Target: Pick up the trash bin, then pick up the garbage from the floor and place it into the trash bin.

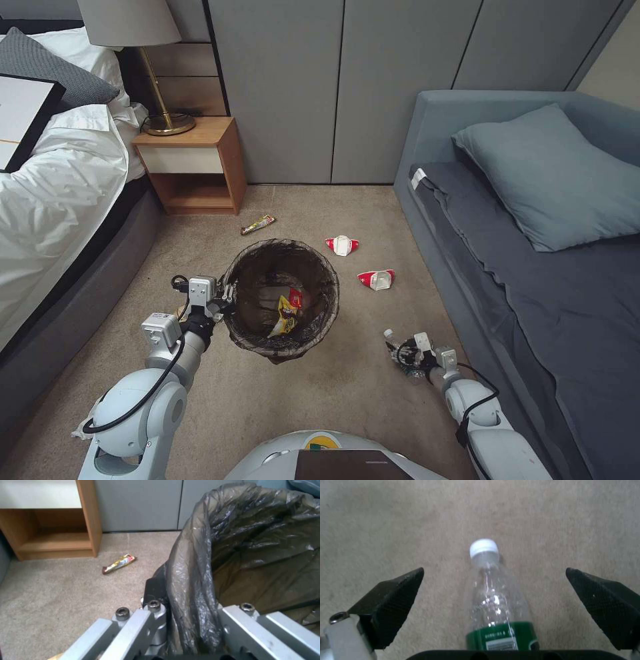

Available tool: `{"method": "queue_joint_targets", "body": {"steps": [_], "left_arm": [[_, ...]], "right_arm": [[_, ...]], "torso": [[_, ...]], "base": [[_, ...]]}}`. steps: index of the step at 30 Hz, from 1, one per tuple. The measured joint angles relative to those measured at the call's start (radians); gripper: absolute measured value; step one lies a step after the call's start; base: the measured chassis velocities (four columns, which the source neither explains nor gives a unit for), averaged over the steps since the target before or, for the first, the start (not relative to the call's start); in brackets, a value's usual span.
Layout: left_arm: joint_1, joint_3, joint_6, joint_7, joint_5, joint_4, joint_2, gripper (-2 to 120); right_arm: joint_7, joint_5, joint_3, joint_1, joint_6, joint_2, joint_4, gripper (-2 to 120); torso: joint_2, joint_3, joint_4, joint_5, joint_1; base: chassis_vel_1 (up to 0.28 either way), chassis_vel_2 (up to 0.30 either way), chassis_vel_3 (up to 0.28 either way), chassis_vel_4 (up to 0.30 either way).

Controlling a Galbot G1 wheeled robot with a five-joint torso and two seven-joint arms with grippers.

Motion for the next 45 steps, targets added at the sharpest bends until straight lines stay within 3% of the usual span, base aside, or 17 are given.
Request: {"method": "queue_joint_targets", "body": {"steps": [26, 29, 38, 45], "left_arm": [[0.001, 0.006, 0.001, -0.001, 0.008, 0.001, -0.008, 7], [0.001, 0.007, 0.001, -0.001, 0.009, 0.001, -0.008, 7], [0.004, 0.012, 0.002, -0.002, 0.017, -0.002, -0.010, 7], [0.007, 0.016, 0.003, -0.002, 0.024, -0.003, -0.012, 7]], "right_arm": [[0.006, -0.102, 0.004, 0.066, 0.087, 0.054, -0.230, 98], [0.005, -0.112, 0.006, 0.064, 0.098, 0.060, -0.243, 94], [0.006, -0.119, 0.011, 0.019, 0.111, 0.060, -0.191, 58], [0.021, -0.132, 0.018, -0.017, 0.122, 0.055, -0.124, 41]], "torso": [[0.000, 0.000, 0.0001, -0.0005, 0.000], [0.000, 0.000, 0.0002, -0.0006, 0.000], [0.000, 0.000, 0.0001, 0.0004, 0.000], [0.000, 0.000, -0.0003, 0.0003, 0.000]], "base": [[0.000, 0.000, 0.000, 0.000], [0.000, 0.000, 0.000, 0.000], [0.000, 0.000, 0.000, 0.000], [0.000, 0.000, 0.000, 0.000]]}}
